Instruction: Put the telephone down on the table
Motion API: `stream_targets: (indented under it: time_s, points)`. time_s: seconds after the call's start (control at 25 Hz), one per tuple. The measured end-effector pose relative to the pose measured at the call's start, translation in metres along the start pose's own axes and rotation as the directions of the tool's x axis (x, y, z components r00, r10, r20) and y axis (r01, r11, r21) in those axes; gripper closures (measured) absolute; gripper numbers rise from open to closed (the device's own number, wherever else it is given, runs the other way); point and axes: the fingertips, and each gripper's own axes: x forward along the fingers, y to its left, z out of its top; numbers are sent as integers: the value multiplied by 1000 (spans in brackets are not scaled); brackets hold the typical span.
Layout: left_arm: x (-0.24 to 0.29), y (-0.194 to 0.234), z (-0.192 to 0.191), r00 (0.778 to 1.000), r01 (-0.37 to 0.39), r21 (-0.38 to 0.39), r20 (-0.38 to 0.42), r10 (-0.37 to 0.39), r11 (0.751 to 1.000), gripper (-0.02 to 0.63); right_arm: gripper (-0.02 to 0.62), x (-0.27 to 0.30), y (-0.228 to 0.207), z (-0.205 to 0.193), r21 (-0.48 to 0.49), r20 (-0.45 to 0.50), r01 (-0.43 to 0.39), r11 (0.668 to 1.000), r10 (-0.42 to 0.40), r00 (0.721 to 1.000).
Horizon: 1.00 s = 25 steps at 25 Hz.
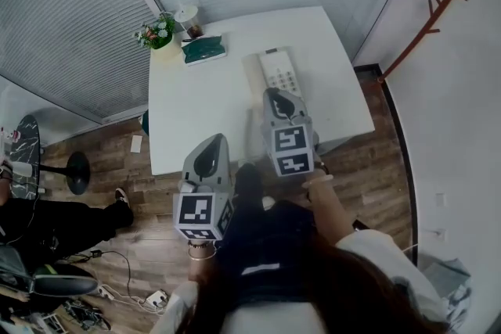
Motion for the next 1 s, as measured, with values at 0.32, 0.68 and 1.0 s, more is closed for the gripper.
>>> stream_targets:
  time_s: [0.32,0.68,1.0]
  points:
    - [18,15,-3,1000,17,-2,-22,-17,1000,607,589,24,-4,-6,14,-31,7,1000,-7,1000]
    - [34,37,-6,999,12,-14,-44,-13,1000,607,560,51,-4,-15,30,-73,1,1000,1,997]
    - [49,51,-11,997,7,-34,-76,-10,999,607,560,73,-8,-27,35,-122,-1,999,5,992]
